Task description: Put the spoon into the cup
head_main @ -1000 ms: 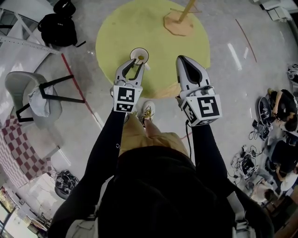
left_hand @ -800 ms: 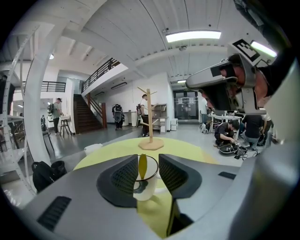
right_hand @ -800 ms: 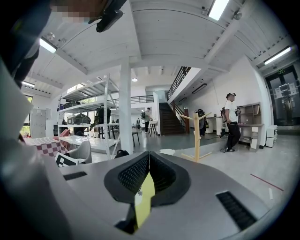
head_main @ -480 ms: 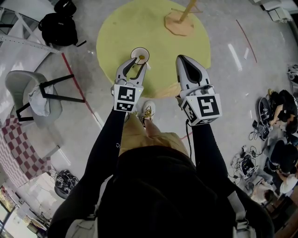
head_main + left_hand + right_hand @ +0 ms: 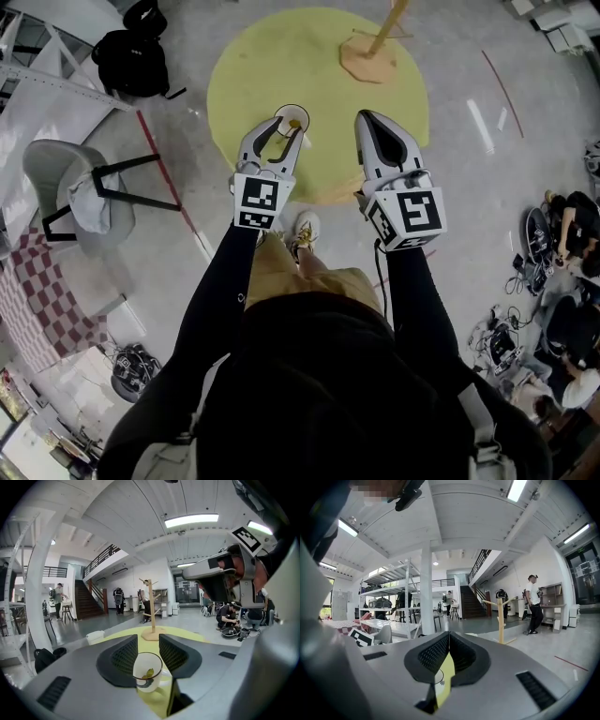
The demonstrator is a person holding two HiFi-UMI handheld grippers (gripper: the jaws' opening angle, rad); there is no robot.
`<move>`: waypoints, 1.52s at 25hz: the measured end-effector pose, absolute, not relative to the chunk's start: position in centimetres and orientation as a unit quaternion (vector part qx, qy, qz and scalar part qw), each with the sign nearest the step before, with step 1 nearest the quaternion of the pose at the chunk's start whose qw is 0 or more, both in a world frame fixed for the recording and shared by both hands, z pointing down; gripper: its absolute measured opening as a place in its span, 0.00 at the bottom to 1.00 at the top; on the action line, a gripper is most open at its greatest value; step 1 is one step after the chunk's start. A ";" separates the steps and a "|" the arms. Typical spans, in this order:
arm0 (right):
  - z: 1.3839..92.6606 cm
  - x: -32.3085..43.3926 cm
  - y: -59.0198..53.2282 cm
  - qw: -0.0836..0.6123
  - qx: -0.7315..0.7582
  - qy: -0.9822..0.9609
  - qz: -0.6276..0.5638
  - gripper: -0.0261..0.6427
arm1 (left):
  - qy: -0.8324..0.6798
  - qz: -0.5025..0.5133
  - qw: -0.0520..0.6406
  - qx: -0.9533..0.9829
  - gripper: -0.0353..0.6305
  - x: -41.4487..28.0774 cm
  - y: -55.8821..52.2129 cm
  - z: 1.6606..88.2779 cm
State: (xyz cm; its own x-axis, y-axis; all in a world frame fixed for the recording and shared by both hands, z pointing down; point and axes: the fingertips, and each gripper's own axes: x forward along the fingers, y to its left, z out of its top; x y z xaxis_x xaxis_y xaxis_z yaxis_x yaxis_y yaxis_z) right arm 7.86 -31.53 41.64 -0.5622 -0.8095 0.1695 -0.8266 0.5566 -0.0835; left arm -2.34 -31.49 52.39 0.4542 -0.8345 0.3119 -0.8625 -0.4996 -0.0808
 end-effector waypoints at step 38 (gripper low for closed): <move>34.5 4.6 -31.6 0.026 0.434 -0.900 0.001 0.08 | -0.518 0.078 -0.061 0.849 0.08 -5.9 -30.0 32.5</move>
